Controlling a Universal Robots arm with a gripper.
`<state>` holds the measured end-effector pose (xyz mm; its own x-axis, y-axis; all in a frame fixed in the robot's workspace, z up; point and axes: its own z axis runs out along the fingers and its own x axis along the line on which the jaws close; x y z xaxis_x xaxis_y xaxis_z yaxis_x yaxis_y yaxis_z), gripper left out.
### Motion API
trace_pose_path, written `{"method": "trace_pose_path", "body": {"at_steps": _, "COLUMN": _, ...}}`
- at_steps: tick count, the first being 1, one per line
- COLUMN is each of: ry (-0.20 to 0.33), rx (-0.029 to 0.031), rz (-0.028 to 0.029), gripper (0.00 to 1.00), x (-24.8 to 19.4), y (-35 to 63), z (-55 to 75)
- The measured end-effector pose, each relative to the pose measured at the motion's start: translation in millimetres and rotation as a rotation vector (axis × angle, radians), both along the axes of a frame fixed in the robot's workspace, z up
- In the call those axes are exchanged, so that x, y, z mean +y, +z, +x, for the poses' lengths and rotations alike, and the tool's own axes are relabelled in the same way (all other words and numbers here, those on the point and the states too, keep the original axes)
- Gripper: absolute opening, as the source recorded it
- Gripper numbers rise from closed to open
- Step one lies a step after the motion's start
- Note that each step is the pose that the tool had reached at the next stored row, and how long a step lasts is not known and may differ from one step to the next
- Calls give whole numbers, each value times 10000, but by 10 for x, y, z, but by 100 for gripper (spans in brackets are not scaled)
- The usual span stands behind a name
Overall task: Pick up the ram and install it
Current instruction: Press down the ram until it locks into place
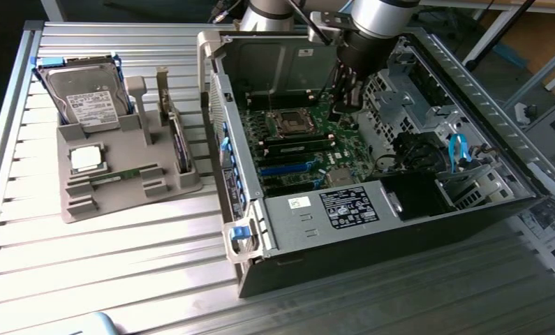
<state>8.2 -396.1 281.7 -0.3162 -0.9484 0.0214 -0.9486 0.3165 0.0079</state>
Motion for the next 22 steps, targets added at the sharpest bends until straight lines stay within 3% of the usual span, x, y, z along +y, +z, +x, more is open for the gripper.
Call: {"method": "trace_pose_path", "body": {"at_steps": 22, "ry": -543, "rx": 0, "rz": 0, "gripper": 11, "x": 0, "y": -11, "z": 0}}
